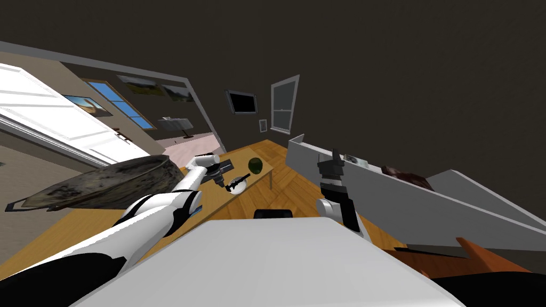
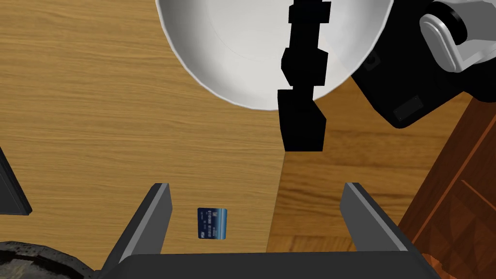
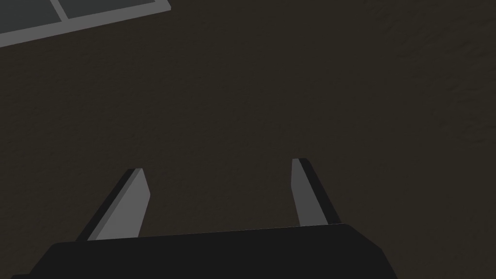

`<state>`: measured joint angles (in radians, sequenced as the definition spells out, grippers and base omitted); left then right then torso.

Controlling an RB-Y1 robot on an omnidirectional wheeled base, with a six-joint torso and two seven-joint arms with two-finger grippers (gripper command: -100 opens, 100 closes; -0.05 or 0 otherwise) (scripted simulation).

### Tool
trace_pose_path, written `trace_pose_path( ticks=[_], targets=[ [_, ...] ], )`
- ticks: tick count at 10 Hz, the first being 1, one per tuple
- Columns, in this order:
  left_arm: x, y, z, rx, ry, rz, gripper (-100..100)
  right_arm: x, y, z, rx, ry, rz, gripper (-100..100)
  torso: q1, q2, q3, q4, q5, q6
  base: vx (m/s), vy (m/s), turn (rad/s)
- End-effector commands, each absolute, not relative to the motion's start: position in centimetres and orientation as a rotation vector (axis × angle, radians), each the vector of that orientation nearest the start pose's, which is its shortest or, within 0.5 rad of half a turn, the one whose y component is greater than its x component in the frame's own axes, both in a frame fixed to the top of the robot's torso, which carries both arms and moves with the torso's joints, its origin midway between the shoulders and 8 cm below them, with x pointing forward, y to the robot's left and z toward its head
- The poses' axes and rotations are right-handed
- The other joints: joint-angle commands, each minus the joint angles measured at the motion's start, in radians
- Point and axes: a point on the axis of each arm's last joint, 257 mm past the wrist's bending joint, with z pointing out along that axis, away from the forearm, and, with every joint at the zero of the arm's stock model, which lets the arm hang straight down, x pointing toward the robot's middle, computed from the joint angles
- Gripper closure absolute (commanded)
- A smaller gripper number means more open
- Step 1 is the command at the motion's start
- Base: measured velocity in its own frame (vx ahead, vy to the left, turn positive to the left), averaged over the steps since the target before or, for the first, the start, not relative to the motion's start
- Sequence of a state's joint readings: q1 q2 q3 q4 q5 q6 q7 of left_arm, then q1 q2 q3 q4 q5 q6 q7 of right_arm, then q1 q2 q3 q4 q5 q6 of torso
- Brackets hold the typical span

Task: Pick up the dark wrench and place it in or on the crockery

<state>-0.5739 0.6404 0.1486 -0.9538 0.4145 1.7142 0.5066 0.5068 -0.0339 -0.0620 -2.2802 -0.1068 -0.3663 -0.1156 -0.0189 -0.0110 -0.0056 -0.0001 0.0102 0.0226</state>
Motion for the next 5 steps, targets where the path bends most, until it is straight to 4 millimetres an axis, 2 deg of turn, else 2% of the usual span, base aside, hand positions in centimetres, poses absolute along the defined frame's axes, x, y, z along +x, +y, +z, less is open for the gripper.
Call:
trace_pose_path(
  ticks=[1, 5],
  targets=[
    [39.61, 46.76, -34.14, -2.868, 1.188, 0.132, 0, 35.87, -31.37, -0.23, 0.853, 0.625, 1.379, 0, 0.0, 0.0, 0.0, 0.0, 0.0, 0.0, 0.0, 0.0, 0.0],
    [39.61, 46.77, -34.15, -2.868, 1.188, 0.132, 0, 35.87, -31.37, -0.23, 0.853, 0.625, 1.379, 0, -0.001, -0.001, -0.001, 0.0, 0.0, 0.0, 0.0, 0.0, 0.0]
  ],
)
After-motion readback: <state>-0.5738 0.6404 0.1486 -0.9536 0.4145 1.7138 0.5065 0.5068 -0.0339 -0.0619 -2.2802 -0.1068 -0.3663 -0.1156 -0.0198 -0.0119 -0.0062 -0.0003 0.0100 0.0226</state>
